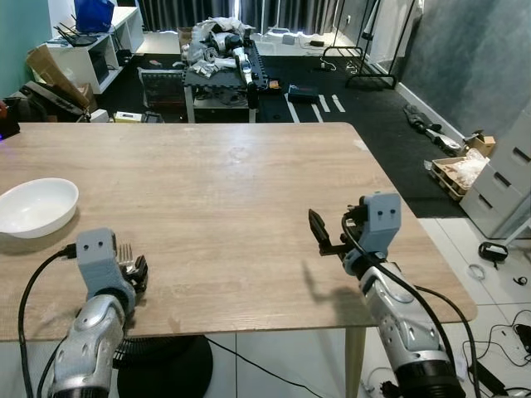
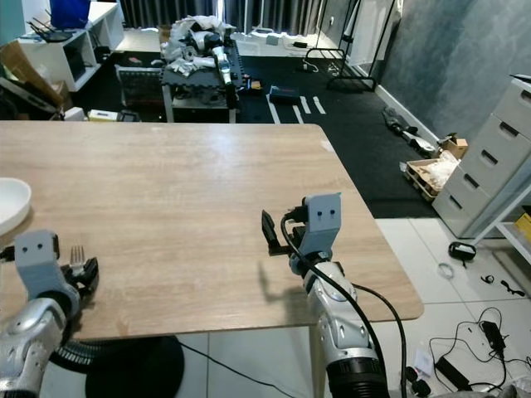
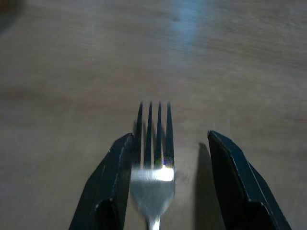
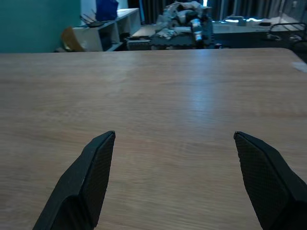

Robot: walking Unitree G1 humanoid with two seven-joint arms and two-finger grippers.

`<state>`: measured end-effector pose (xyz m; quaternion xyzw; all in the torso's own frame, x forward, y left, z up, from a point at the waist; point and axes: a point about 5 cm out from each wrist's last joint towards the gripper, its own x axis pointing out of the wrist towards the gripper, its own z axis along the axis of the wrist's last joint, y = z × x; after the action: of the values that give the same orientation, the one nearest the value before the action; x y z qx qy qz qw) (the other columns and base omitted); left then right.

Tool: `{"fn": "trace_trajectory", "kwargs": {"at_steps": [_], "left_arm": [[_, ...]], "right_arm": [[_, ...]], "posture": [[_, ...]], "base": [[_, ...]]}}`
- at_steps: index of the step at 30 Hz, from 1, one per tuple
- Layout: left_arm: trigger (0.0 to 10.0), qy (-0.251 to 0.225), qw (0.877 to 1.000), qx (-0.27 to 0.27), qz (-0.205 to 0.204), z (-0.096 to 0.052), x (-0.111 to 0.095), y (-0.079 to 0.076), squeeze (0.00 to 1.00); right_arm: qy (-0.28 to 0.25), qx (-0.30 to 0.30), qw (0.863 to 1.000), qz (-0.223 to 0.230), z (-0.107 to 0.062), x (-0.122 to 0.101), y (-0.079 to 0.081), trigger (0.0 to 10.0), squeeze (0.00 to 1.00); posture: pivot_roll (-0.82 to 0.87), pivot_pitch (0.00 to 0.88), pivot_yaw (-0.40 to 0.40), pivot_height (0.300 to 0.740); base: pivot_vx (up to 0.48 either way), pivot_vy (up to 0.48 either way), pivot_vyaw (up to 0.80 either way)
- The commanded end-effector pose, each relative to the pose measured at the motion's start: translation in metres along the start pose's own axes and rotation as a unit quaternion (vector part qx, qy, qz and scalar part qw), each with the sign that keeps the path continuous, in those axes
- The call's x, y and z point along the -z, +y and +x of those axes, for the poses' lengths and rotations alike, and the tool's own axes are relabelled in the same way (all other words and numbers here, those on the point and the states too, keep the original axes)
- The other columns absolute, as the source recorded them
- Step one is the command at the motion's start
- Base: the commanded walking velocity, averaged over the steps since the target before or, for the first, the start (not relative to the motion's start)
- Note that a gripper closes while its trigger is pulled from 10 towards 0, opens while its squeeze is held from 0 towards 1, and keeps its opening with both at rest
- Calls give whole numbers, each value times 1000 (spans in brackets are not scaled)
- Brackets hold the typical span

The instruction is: Setting the table

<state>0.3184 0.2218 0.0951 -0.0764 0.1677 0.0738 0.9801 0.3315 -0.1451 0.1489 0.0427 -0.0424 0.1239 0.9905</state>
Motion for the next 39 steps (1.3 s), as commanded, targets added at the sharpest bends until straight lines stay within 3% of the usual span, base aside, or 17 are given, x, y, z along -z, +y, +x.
{"fn": "trace_trajectory", "kwargs": {"at_steps": [1, 9, 10, 12, 15, 16, 19, 22, 26, 27, 29, 30, 31, 33, 37, 39], "left_arm": [[10000, 82, 996, 17, 12, 4, 34, -8, 0], [10000, 76, 995, 32, 52, 28, 17, -27, 0], [10000, 56, 993, 37, 102, 32, 10, -34, 0], [10000, 23, 988, 37, 150, 35, 1, -39, 0], [10000, -72, 985, 64, 142, 34, -32, -52, 0], [10000, -72, 985, 64, 142, 34, -32, -52, 0], [10000, -180, 966, 69, 175, 23, -63, -56, 0], [10000, -197, 961, 70, 181, 21, -67, -57, 0], [10000, -258, 940, 92, 205, 0, -77, -58, 0], [10000, -255, 939, 113, 202, -8, -73, -60, 0], [10000, -255, 939, 113, 202, -8, -73, -60, 0], [10000, -231, 938, 162, 199, -26, -58, -63, 0], [10000, -231, 938, 162, 199, -26, -58, -63, 0], [10000, -205, 941, 189, 192, -42, -43, -62, 0], [10000, -184, 946, 189, 190, -58, -30, -56, 0], [10000, -165, 952, 176, 187, -74, -19, -47, 0]], "right_arm": [[0, -1, 1000, -3, -1, 1, 1, 10000, 0], [0, -8, 1000, -2, -1, 0, 6, 10000, 0], [0, -10, 1000, -3, -2, 0, 6, 10000, 0], [0, -10, 1000, -3, -3, 0, 6, 10000, 0], [0, -9, 1000, -5, -5, -1, 6, 10000, 0], [0, -9, 1000, -5, -5, -1, 6, 10000, 0], [0, -4, 1000, -3, -7, 0, 5, 10000, 0], [0, -5, 1000, -3, -7, 0, 5, 10000, 0], [0, -11, 1000, 1, -6, 1, 8, 10000, 0], [0, -12, 1000, 2, -6, 1, 9, 10000, 0], [0, -12, 1000, 2, -6, 1, 9, 10000, 0], [0, -15, 1000, 3, -5, 1, 11, 10000, 0], [0, -15, 1000, 3, -5, 1, 11, 10000, 0], [2, -18, 1000, 4, -6, 2, 12, 10000, 0], [5, -18, 1000, 2, -7, 4, 11, 10000, 0], [8, -16, 1000, 3, -9, 6, 10, 10000, 0]], "posture": [[-8, 0, 29, 740], [-32, 0, 31, 740], [-37, 0, 29, 740], [-37, 0, 30, 740], [-48, 0, 37, 740], [-48, 0, 37, 740], [-39, 0, 36, 740], [-34, 0, 36, 740], [-15, 0, 35, 740], [-10, 0, 36, 740], [-10, 0, 36, 740], [-3, 0, 38, 740], [-3, 0, 38, 740], [2, 0, 40, 740], [9, 0, 44, 740], [23, 0, 44, 740]], "base": [[0, 0, 0], [0, 0, 0], [0, 0, 0], [0, 0, 0], [0, 0, 0], [0, 0, 0], [0, 0, 0], [0, 0, 0], [0, 0, 0], [0, 0, 0], [0, 0, 0], [0, 0, 0], [0, 0, 0], [0, 0, 0], [0, 0, 0], [0, 0, 0]]}}
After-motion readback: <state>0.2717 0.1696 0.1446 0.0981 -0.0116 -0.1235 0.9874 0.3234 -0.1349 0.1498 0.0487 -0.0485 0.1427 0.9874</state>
